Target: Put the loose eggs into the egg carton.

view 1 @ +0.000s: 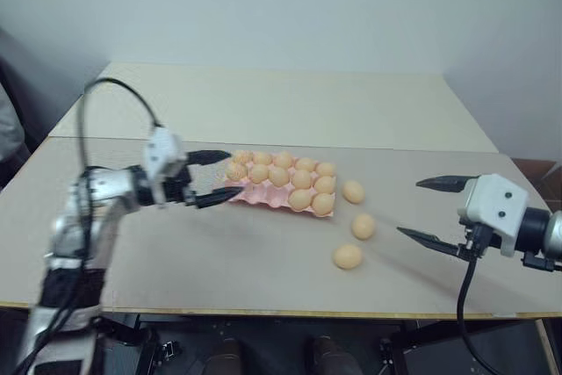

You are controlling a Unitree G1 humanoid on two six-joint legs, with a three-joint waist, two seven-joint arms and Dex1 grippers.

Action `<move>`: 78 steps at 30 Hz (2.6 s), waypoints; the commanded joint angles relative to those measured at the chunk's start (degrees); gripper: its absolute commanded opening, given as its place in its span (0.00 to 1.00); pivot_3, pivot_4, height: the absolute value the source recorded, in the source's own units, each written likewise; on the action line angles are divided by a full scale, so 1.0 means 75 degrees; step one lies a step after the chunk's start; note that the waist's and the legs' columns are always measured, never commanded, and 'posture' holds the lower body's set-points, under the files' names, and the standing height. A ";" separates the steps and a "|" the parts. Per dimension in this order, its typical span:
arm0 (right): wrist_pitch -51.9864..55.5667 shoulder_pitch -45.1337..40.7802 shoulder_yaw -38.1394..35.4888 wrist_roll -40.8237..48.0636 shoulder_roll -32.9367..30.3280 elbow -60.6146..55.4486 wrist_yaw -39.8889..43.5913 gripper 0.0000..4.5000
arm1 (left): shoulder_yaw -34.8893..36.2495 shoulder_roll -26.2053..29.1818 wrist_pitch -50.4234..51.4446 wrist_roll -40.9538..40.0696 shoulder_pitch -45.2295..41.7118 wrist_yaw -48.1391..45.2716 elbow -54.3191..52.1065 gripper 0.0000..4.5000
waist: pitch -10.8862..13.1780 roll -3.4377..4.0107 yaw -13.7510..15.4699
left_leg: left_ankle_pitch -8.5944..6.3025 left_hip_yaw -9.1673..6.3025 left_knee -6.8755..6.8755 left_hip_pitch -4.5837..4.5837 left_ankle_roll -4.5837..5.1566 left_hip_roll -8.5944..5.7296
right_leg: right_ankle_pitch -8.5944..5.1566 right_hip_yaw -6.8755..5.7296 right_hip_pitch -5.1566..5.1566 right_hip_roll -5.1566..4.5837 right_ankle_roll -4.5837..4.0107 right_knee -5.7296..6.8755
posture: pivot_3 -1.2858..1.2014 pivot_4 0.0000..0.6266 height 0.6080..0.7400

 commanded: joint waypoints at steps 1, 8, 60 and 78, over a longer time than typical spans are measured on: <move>-0.0231 0.0049 -0.0372 0.0028 -0.0194 0.0041 0.0235 1.00 | 0.0765 0.0570 0.0267 -0.0564 0.0767 -0.0207 -0.0884 0.87 | -0.0001 0.0001 0.0047 | 0.0000 0.0002 0.0000 0.0011 0.0000 0.0000 | -0.0003 0.0000 0.0010 -0.0002 -0.0004 -0.0002 | 0.52 0.24 1.00; -0.0399 0.0101 -0.0478 0.0080 -0.0333 0.0289 0.0597 1.00 | 0.1901 0.1206 0.0684 -0.1220 0.2129 -0.0110 -0.1859 0.87 | -0.0001 0.0001 0.0129 | -0.0002 0.0008 -0.0001 0.0015 -0.0002 0.0005 | -0.0032 -0.0002 0.0009 -0.0003 -0.0048 -0.0004 | 0.52 0.24 1.00; -0.2132 -0.2342 0.4775 -0.2006 0.1325 0.2825 0.1209 0.48 | 0.1774 0.1727 0.1053 -0.1927 0.3197 0.0176 -0.3079 1.00 | -0.0001 0.0003 0.0127 | -0.0002 0.0024 -0.0005 0.0012 -0.0003 0.0010 | -0.0036 0.0005 -0.0009 0.0003 -0.0056 0.0001 | 0.52 0.24 1.00; -0.1903 -0.4652 0.5116 -0.2091 0.3321 0.2958 -0.0049 0.48 | 0.1948 0.1571 0.0686 -0.1405 0.3608 0.0351 -0.2818 1.00 | -0.0001 0.0004 -0.0029 | -0.0002 0.0026 -0.0006 0.0014 -0.0003 0.0017 | -0.0034 0.0005 -0.0017 0.0007 -0.0058 0.0009 | 0.52 0.24 1.00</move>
